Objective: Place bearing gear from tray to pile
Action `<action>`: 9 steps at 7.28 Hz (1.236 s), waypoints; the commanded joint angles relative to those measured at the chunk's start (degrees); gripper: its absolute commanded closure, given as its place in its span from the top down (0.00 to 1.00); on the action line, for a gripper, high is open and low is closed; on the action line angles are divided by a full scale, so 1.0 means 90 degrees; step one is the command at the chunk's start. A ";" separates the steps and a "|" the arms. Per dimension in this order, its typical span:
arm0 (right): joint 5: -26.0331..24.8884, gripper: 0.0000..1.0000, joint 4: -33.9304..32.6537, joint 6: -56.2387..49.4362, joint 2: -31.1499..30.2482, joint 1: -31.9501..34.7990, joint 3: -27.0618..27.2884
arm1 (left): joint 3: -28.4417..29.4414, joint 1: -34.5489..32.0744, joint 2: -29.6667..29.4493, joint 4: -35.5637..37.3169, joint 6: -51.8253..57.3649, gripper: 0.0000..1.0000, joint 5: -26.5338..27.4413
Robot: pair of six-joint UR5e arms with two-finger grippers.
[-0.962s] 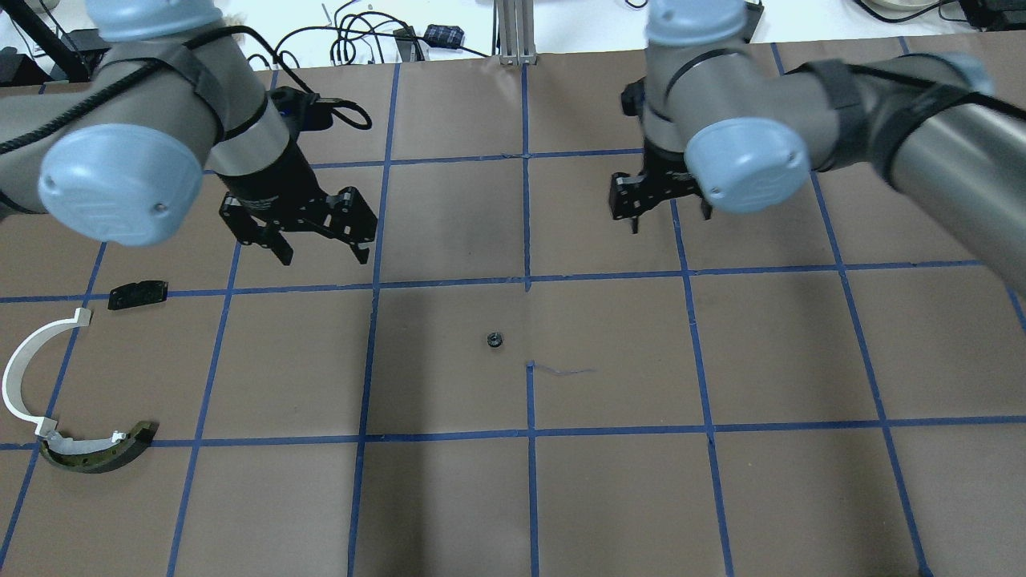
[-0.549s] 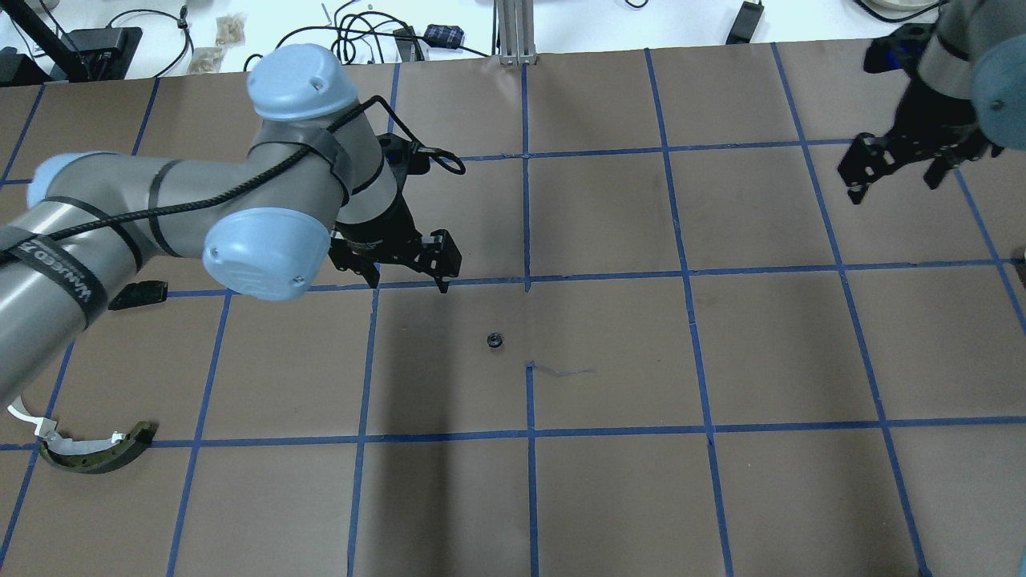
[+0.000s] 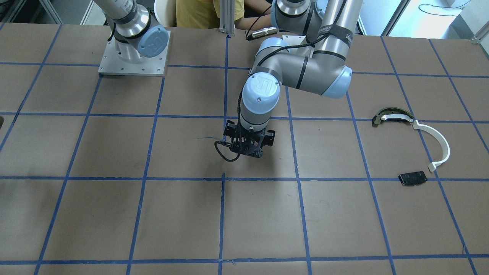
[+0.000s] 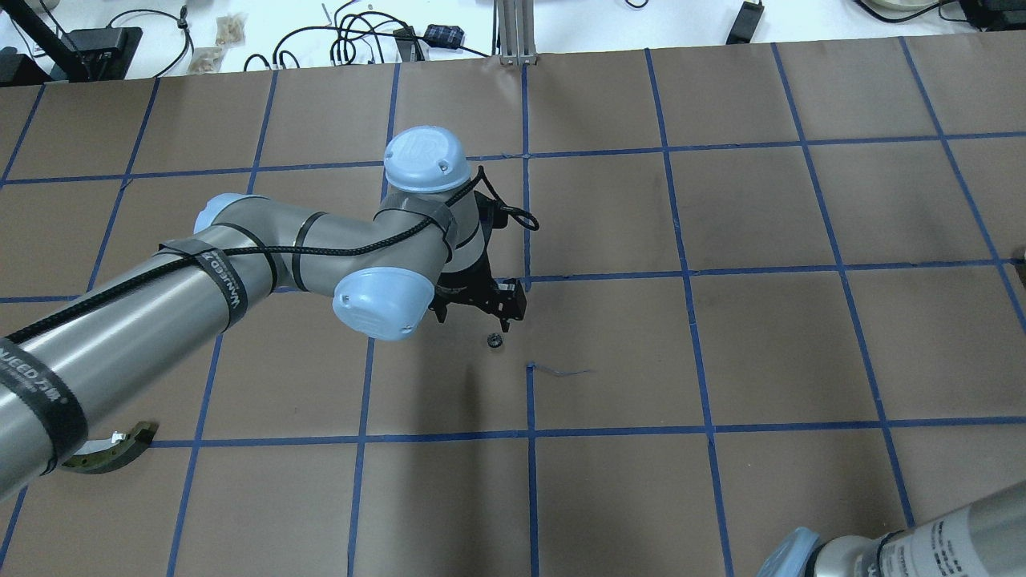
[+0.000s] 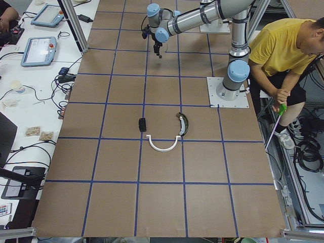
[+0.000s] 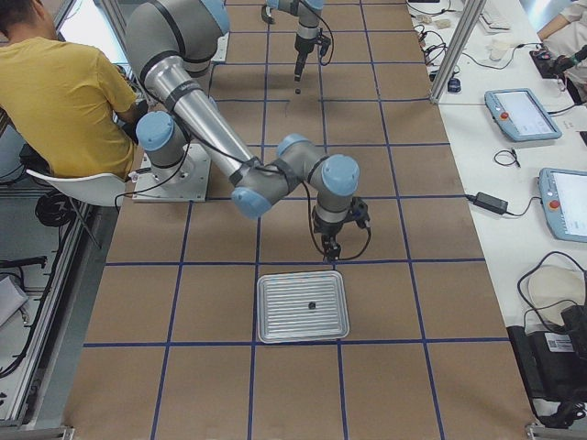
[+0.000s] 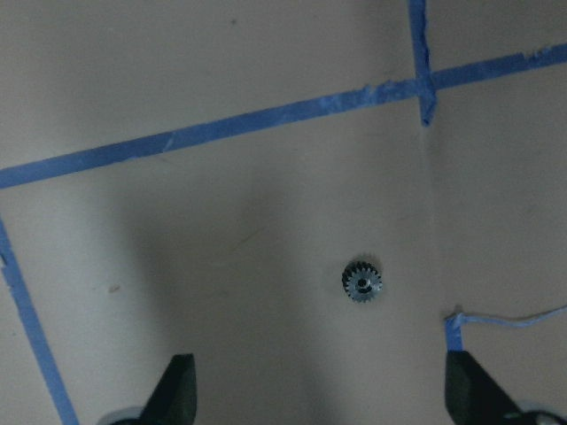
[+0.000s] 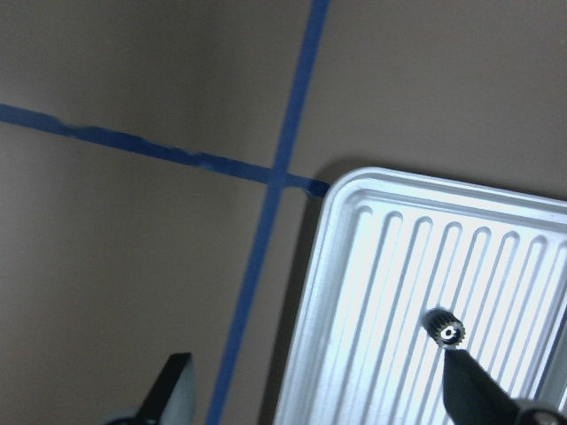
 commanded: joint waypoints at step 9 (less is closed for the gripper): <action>0.0582 0.92 -0.0973 -0.0767 0.1310 -0.0889 -0.0405 | 0.0054 -0.0148 -0.0666 0.0482 -0.0266 0.59 -0.0069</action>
